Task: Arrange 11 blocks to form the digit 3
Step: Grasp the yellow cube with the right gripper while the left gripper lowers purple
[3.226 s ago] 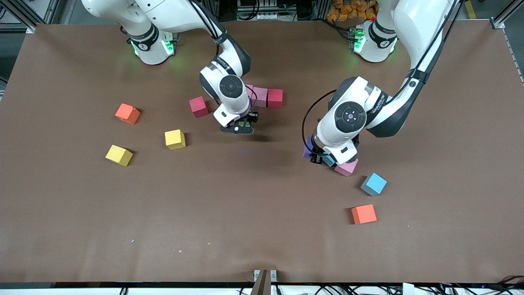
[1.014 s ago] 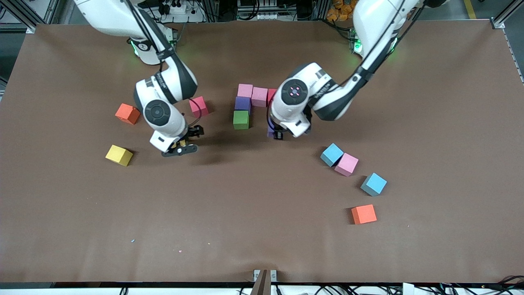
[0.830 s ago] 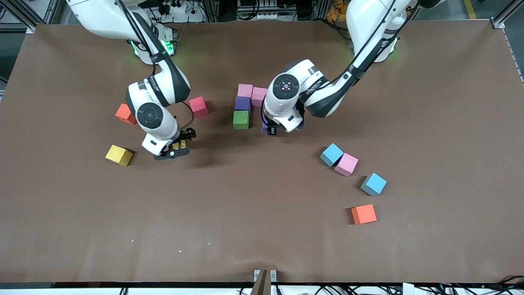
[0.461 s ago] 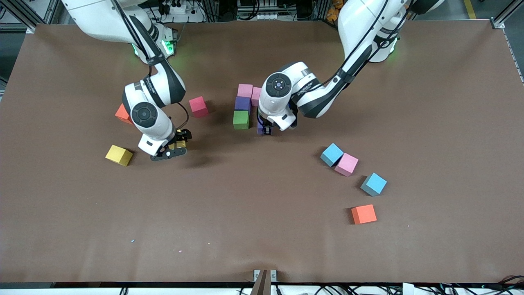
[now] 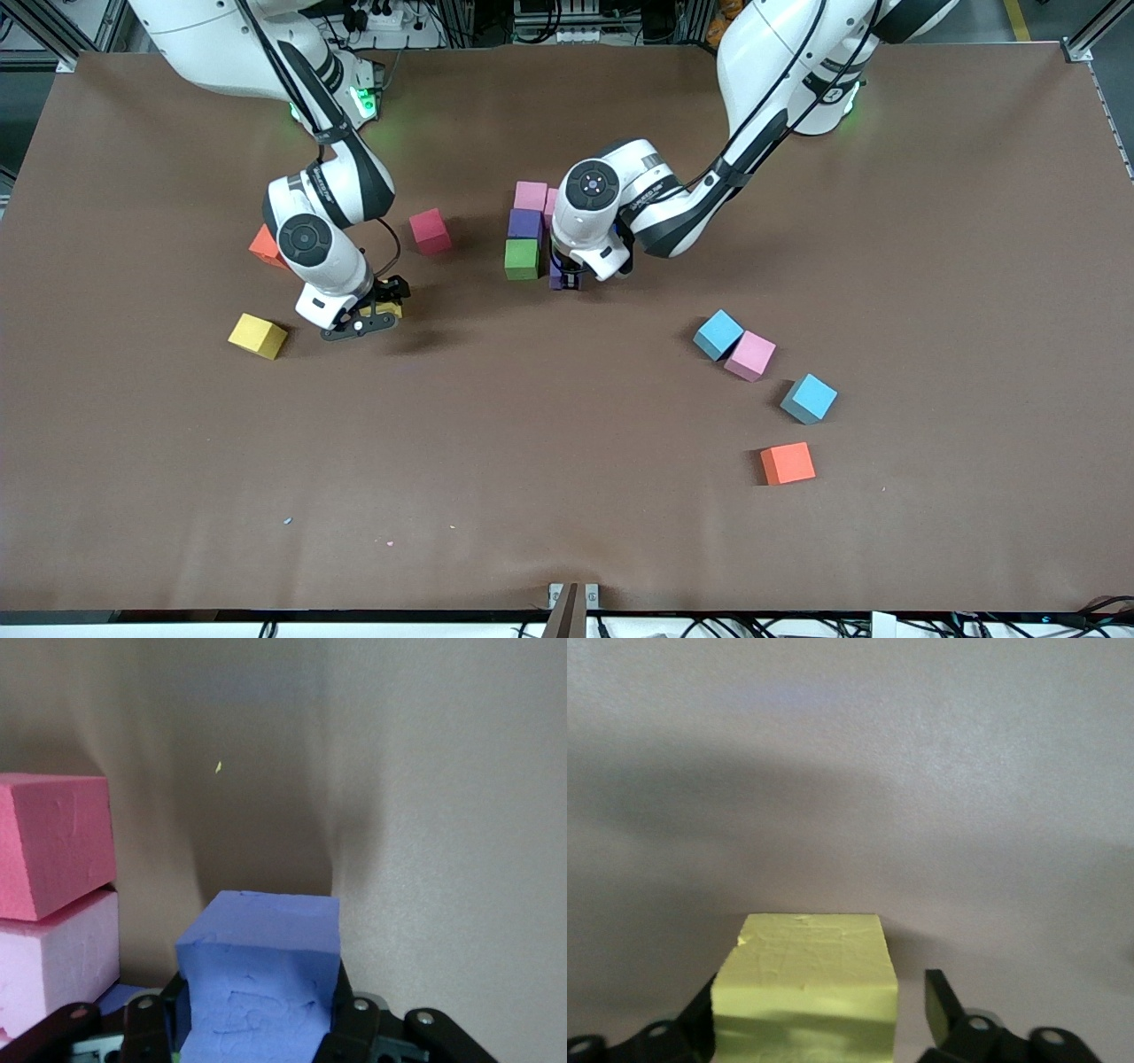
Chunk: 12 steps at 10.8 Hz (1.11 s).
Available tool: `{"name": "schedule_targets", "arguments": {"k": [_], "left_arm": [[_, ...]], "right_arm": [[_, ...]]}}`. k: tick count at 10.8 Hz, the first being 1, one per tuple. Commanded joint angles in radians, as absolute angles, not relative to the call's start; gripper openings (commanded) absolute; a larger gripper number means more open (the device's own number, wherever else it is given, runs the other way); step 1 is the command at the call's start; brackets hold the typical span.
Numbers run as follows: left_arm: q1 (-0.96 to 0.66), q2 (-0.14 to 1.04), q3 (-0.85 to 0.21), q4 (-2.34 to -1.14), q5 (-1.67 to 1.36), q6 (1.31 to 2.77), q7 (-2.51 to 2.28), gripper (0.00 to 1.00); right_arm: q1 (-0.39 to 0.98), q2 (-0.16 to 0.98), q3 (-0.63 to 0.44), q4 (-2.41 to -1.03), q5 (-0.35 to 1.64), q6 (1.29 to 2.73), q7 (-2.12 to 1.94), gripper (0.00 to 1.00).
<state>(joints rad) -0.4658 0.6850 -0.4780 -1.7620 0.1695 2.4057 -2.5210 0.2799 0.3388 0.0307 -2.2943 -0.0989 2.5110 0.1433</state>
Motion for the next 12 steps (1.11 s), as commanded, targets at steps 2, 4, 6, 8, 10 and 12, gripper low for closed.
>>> {"name": "schedule_targets", "arguments": {"k": [2,4,6,8,10,12], "left_arm": [[-0.505,0.696,-0.454,-1.752,0.196,2.430,-2.571,0.00],[-0.512,0.699,-0.454,-1.752,0.196,2.433,-2.576,0.00],[-0.512,0.703,-0.454,-1.752,0.195,2.437,-2.577,0.00],[-0.515,0.703,-0.454,-1.752,0.196,2.437,-2.589,0.00],[-0.515,0.704,-0.454,-1.750,0.219,2.437,-2.621,0.00],[-0.525,0.704,-0.454,-1.750,0.224,2.437,-2.643,0.00]], "right_arm": [[0.248,0.302,0.057,-2.300,-0.103,2.500,0.136,0.08],[0.252,0.302,0.063,-2.235,-0.066,2.426,0.140,0.06],[0.277,0.314,0.074,-2.146,0.012,2.347,0.141,0.06],[0.305,0.324,0.072,-2.071,0.089,2.268,0.143,0.07],[0.331,0.350,0.071,-2.002,0.113,2.206,0.188,0.07],[0.366,0.376,0.071,-1.955,0.114,2.203,0.251,0.07]]}}
